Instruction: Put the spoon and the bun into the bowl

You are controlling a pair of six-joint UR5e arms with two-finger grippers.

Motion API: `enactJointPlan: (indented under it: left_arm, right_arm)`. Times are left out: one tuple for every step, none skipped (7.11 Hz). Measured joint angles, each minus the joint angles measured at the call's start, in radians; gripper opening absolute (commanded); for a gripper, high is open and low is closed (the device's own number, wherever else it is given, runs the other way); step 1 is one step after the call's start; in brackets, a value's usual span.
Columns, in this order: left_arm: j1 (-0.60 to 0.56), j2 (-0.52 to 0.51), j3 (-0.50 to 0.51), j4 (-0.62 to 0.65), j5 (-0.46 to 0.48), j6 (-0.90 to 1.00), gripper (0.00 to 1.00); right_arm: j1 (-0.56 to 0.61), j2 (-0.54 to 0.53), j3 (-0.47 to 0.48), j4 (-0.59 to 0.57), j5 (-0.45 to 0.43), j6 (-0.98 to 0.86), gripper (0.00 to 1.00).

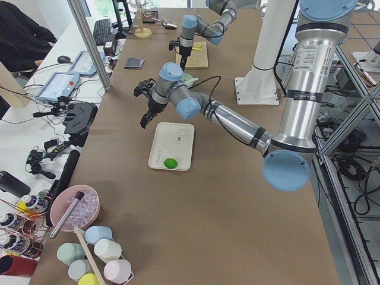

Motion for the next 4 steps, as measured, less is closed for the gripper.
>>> enactJointPlan:
  left_arm:
    - [0.001, 0.02, 0.016, -0.061, 0.003, 0.0, 0.98]
    - [0.001, 0.038, 0.033, -0.103, 0.005, -0.001, 0.98]
    - [0.001, 0.057, 0.044, -0.126, 0.006, -0.003, 0.98]
    - [-0.001, 0.079, 0.054, -0.136, 0.015, -0.004, 0.98]
  right_arm:
    - [0.001, 0.023, 0.002, -0.012, 0.002, -0.007, 1.0]
    - [0.01, 0.034, 0.02, -0.055, 0.012, -0.023, 1.0]
    - [0.036, 0.032, 0.075, -0.173, 0.027, -0.085, 1.0]
    - [0.077, 0.011, 0.162, -0.326, 0.041, -0.191, 1.0]
